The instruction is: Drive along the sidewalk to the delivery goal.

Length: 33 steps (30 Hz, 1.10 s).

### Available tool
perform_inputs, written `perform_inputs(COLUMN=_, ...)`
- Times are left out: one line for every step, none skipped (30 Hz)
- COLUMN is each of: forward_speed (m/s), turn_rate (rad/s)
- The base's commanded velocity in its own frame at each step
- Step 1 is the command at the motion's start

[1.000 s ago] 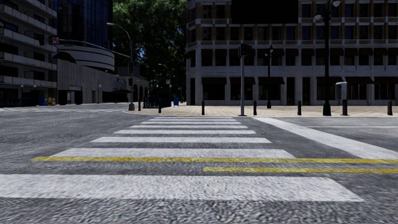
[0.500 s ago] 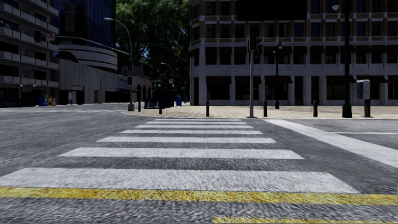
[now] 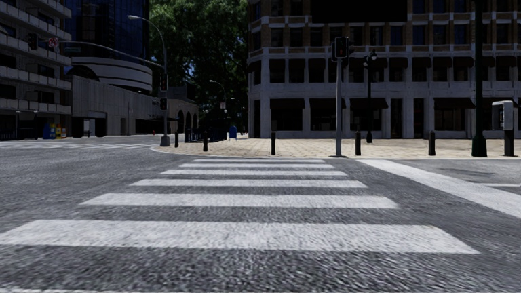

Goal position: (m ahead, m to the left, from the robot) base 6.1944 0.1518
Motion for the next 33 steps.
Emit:
perform_inputs(forward_speed=2.0, turn_rate=0.0)
perform_inputs(forward_speed=2.0, turn_rate=0.0)
perform_inputs(forward_speed=2.0, turn_rate=0.0)
perform_inputs(forward_speed=2.0, turn_rate=0.0)
perform_inputs(forward_speed=2.0, turn_rate=0.0)
perform_inputs(forward_speed=2.0, turn_rate=0.0)
perform_inputs(forward_speed=2.0, turn_rate=0.0)
perform_inputs(forward_speed=2.0, turn_rate=0.0)
perform_inputs(forward_speed=2.0, turn_rate=0.0)
perform_inputs(forward_speed=2.0, turn_rate=0.0)
perform_inputs(forward_speed=2.0, turn_rate=0.0)
perform_inputs(forward_speed=2.0, turn_rate=0.0)
perform_inputs(forward_speed=2.0, turn_rate=0.0)
perform_inputs(forward_speed=2.0, turn_rate=0.0)
perform_inputs(forward_speed=2.0, turn_rate=0.0)
perform_inputs(forward_speed=2.0, turn_rate=0.0)
perform_inputs(forward_speed=2.0, turn_rate=0.0)
perform_inputs(forward_speed=2.0, turn_rate=0.0)
perform_inputs(forward_speed=2.0, turn_rate=0.0)
perform_inputs(forward_speed=2.0, turn_rate=0.0)
perform_inputs(forward_speed=2.0, turn_rate=0.0)
perform_inputs(forward_speed=2.0, turn_rate=0.0)
perform_inputs(forward_speed=2.0, turn_rate=0.0)
perform_inputs(forward_speed=2.0, turn_rate=0.0)
perform_inputs(forward_speed=2.0, turn_rate=0.0)
perform_inputs(forward_speed=2.0, turn_rate=0.0)
perform_inputs(forward_speed=2.0, turn_rate=0.0)
perform_inputs(forward_speed=2.0, turn_rate=0.0)
perform_inputs(forward_speed=2.0, turn_rate=0.0)
perform_inputs(forward_speed=2.0, turn_rate=0.0)
perform_inputs(forward_speed=2.0, turn_rate=0.0)
perform_inputs(forward_speed=2.0, turn_rate=0.0)
perform_inputs(forward_speed=2.0, turn_rate=0.0)
